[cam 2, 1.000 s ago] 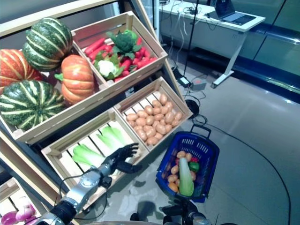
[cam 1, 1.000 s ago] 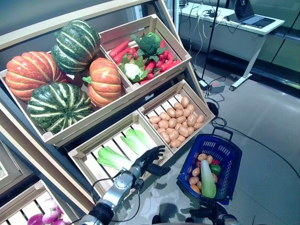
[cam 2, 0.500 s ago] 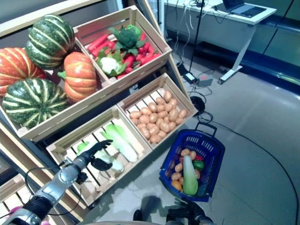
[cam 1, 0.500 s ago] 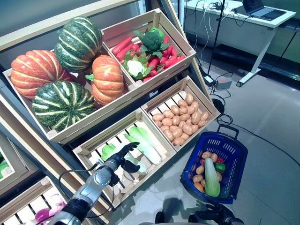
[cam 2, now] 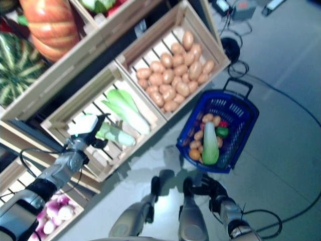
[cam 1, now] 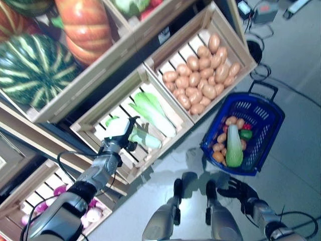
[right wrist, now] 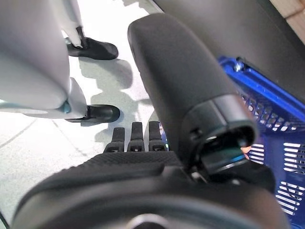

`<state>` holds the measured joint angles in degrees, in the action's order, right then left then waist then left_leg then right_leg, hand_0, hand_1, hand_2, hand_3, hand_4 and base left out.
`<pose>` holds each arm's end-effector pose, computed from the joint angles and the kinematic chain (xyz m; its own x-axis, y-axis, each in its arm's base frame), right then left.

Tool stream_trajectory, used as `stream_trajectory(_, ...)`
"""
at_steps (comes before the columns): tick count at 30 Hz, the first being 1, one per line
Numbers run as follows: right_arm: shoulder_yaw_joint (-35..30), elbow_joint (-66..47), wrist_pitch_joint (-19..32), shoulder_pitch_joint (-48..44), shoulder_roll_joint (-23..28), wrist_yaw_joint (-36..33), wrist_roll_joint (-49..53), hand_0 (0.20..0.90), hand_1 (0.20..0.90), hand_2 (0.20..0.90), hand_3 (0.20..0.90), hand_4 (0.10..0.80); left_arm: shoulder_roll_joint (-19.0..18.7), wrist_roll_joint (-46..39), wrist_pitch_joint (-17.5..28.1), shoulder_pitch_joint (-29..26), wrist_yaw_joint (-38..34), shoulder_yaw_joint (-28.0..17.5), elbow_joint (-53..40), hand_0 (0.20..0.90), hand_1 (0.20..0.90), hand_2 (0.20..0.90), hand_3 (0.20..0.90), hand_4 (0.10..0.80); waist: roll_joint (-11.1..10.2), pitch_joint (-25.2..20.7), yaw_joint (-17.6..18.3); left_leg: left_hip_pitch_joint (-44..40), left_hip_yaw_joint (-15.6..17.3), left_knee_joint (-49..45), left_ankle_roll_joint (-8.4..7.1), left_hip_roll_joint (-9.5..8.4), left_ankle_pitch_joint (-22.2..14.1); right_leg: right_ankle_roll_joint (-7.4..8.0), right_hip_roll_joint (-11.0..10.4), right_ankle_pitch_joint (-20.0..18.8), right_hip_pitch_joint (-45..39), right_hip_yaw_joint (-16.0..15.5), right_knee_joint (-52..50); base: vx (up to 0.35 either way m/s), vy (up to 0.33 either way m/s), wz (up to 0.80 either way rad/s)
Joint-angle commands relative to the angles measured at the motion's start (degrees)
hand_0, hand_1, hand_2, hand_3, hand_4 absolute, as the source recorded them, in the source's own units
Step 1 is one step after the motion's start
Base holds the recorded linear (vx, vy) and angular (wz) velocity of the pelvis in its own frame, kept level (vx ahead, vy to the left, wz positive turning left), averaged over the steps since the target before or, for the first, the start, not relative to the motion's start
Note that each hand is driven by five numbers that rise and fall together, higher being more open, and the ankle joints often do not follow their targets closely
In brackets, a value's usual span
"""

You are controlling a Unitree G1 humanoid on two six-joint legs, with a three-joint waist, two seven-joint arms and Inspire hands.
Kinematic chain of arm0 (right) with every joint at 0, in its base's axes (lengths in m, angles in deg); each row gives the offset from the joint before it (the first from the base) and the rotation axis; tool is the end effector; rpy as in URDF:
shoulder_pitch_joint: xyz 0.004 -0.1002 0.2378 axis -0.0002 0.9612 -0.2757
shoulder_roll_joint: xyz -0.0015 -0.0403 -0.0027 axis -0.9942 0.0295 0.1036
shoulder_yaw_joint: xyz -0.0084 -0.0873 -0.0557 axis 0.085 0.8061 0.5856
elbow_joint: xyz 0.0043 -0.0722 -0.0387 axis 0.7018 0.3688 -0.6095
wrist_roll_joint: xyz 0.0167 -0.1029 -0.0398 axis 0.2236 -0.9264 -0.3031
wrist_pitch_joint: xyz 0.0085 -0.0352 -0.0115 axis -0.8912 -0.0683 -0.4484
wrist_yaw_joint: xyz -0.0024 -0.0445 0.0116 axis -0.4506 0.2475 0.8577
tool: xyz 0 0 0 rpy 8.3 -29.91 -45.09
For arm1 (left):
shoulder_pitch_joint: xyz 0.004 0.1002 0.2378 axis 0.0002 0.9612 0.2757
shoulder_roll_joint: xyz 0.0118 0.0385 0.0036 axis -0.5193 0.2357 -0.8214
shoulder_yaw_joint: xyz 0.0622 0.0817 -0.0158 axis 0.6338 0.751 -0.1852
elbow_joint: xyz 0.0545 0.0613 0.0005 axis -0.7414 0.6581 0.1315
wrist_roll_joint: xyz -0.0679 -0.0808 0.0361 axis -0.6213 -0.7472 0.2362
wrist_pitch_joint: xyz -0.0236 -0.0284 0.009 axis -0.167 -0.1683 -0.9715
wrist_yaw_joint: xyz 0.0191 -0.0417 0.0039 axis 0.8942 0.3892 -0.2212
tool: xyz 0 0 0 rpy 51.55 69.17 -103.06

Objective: Put vegetables into the basket

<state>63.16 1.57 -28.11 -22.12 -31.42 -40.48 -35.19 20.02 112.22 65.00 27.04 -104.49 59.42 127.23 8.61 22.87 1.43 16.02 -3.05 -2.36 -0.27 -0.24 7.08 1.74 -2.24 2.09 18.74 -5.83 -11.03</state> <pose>0.1921 -0.2587 -0.0690 0.7438 -0.1255 -0.6565 0.1472 0.9888 -0.0223 0.2946 0.2396 0.0509 0.9945 -0.0140 0.1034 -0.1003 0.1447 0.9844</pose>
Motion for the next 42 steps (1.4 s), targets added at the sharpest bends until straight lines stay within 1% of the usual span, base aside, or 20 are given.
stream_trajectory(1, 1.23, -4.03, 3.66, 3.46, 0.85, -0.24, 4.33, 0.900, 0.900, 0.900, 0.900, 0.800, -2.73, 5.76, -0.01, -2.13, -13.73, -4.46, 1.03, 0.900, 0.900, 0.900, 0.900, 0.800, -3.28, -0.89, 0.96, 4.10, 0.04, -8.56, -0.10, -3.07, -4.96, -1.19, -2.15, -1.23, 1.26, 2.42, -2.82, -0.118, -0.014, -0.01)
stream_trajectory(3, 1.75, -4.22, 4.01, 2.17, 0.65, -0.27, 4.41, 0.900, 0.900, 0.900, 0.900, 0.800, -2.65, 6.22, 0.77, -3.69, -16.54, -3.90, 3.83, 0.900, 0.900, 0.900, 0.900, 0.800, -3.92, -0.02, 0.95, 6.07, 0.17, -10.17, -0.04, -3.10, -5.25, -1.42, -1.89, -1.00, 2.98, 2.82, -4.13, -0.135, -0.024, 0.02)
stream_trajectory(5, 2.55, -4.97, 3.48, 0.03, 0.22, -1.26, 4.91, 0.900, 0.900, 0.900, 0.900, 0.800, -1.53, 8.08, 0.68, -5.96, -20.38, -3.30, 6.56, 0.900, 0.900, 0.900, 0.900, 0.800, -4.90, 1.25, 1.08, 9.17, 0.61, -12.81, -0.01, -3.02, -5.60, -1.75, -1.34, -0.57, 6.00, 3.25, -6.74, -0.164, -0.040, 0.00)
stream_trajectory(7, 2.87, -5.08, 3.31, -0.84, 0.17, -1.62, 5.16, 0.900, 0.900, 0.900, 0.900, 0.800, -1.27, 8.62, 0.27, -6.83, -22.15, -3.15, 7.41, 0.900, 0.900, 0.900, 0.900, 0.800, -5.30, 1.77, 1.05, 10.65, 0.84, -14.22, -0.08, -2.91, -5.85, -1.93, -1.08, -0.23, 7.27, 3.39, -8.06, -0.108, -0.037, -0.03)
stream_trajectory(9, 3.51, -5.45, 3.18, -2.44, -0.23, -2.42, 5.50, 0.900, 0.900, 0.900, 0.900, 0.800, -0.74, 8.79, -0.51, -8.70, -25.25, -2.24, 9.28, 0.900, 0.900, 0.900, 0.900, 0.800, -6.01, 2.82, 0.97, 13.49, 0.85, -17.44, -0.02, -2.87, -6.54, -2.28, -0.55, 0.77, 9.76, 3.68, -11.44, -0.105, -0.041, 0.01)
stream_trajectory(11, 3.78, -5.85, 3.18, -2.94, -0.34, -2.72, 5.75, 0.900, 0.900, 0.900, 0.900, 0.800, -0.49, 8.90, -0.65, -9.32, -25.97, -2.23, 9.83, 0.900, 0.900, 0.900, 0.900, 0.800, -6.33, 3.14, 0.98, 14.78, 1.01, -18.87, 0.04, -2.81, -6.92, -2.42, -0.34, 1.23, 10.96, 3.82, -12.90, -0.079, -0.030, -0.02)
stream_trajectory(12, 4.00, -6.92, 2.76, -3.78, -0.44, -3.53, 6.00, 0.900, 0.900, 0.900, 0.900, 0.800, -0.69, 8.71, -1.02, -10.38, -27.03, -1.69, 10.71, 0.900, 0.900, 0.900, 0.900, 0.800, -6.77, 3.81, 1.10, 16.79, 1.34, -21.19, 0.21, -2.62, -7.58, -2.68, -0.05, 2.00, 12.99, 4.00, -15.50, -0.087, -0.027, 0.01)
stream_trajectory(13, 4.00, -7.20, 2.67, -3.85, -0.44, -3.66, 6.00, 0.900, 0.900, 0.900, 0.900, 0.800, -0.60, 8.87, -1.09, -10.48, -27.40, -1.78, 10.89, 0.900, 0.900, 0.900, 0.900, 0.800, -6.87, 3.93, 1.13, 17.34, 1.41, -21.90, 0.21, -2.55, -7.77, -2.76, 0.03, 2.21, 13.52, 4.07, -16.18, -0.096, -0.034, 0.01)
stream_trajectory(14, 3.95, -7.96, 2.48, -4.02, -0.23, -3.91, 6.03, 0.900, 0.900, 0.900, 0.900, 0.800, -0.53, 8.79, -1.46, -10.92, -28.85, -1.72, 11.70, 0.900, 0.900, 0.900, 0.900, 0.800, -7.19, 4.47, 1.26, 19.41, 1.52, -24.59, 0.18, -2.16, -8.58, -3.04, 0.36, 3.12, 15.49, 4.27, -18.87, -0.045, -0.020, -0.05)
stream_trajectory(18, 3.78, -8.87, 2.72, -3.95, 0.05, -3.77, 5.79, 0.900, 0.900, 0.900, 0.900, 0.800, -0.17, 9.15, -2.39, -10.46, -32.13, -1.93, 12.10, 0.900, 0.900, 0.900, 0.900, 0.800, -7.50, 4.89, 1.36, 22.71, 1.62, -28.42, 0.24, -1.70, -9.76, -3.20, 0.89, 4.05, 18.83, 4.67, -22.68, -0.011, -0.018, -0.08)
stream_trajectory(22, 3.79, -10.46, 3.17, -4.04, -0.03, -3.68, 6.57, 0.900, 0.900, 0.900, 0.900, 0.800, 0.26, 11.72, -2.98, -11.79, -35.74, -2.00, 13.03, 0.900, 0.900, 0.900, 0.900, 0.800, -8.07, 5.43, 1.64, 25.69, 1.88, -31.35, 0.34, -1.36, -10.68, -3.51, 1.61, 4.87, 21.84, 4.70, -25.67, 0.000, -0.003, -0.01)
stream_trajectory(27, 3.01, -12.10, 3.79, -3.77, 0.04, -4.55, 7.46, 0.900, 0.900, 0.900, 0.900, 0.800, 0.53, 11.49, -3.82, -13.91, -34.11, -0.63, 14.51, 0.900, 0.900, 0.900, 0.900, 0.800, -8.27, 5.97, 2.31, 28.02, 2.02, -32.63, 0.11, -1.17, -10.56, -3.60, 1.93, 4.85, 24.07, 4.65, -27.01, 0.003, 0.003, -0.01)
stream_trajectory(32, 2.49, -14.95, 3.59, -3.18, 0.98, -5.84, 7.56, 0.900, 0.900, 0.900, 0.900, 0.800, -0.85, 7.21, -5.76, -16.17, -32.76, 0.57, 16.52, 0.900, 0.900, 0.900, 0.900, 0.800, -8.64, 6.84, 3.13, 30.34, 2.29, -33.78, 0.02, -1.00, -10.37, -3.66, 2.40, 4.56, 26.22, 4.66, -27.77, 0.001, 0.007, 0.00)
stream_trajectory(36, 1.55, -15.87, 4.27, -1.71, 1.52, -5.49, 7.94, 0.900, 0.900, 0.900, 0.900, 0.800, -1.73, 6.66, -5.48, -15.67, -31.98, -0.31, 17.13, 0.900, 0.900, 0.900, 0.900, 0.800, -8.82, 6.92, 3.25, 31.29, 2.26, -34.16, -0.12, -1.03, -10.54, -3.65, 2.51, 4.47, 26.98, 4.64, -27.63, 0.010, 0.004, -0.02)
stream_trajectory(42, 0.80, -16.69, 5.17, -1.41, 1.44, -5.05, 8.41, 0.900, 0.900, 0.900, 0.900, 0.800, -1.91, 7.51, -6.64, -14.35, -29.62, 0.19, 18.05, 0.900, 0.900, 0.900, 0.900, 0.800, -8.98, 6.92, 3.29, 32.38, 2.38, -34.09, -0.18, -1.01, -10.64, -3.71, 2.39, 4.24, 27.85, 4.40, -26.83, 0.003, 0.005, 0.00)
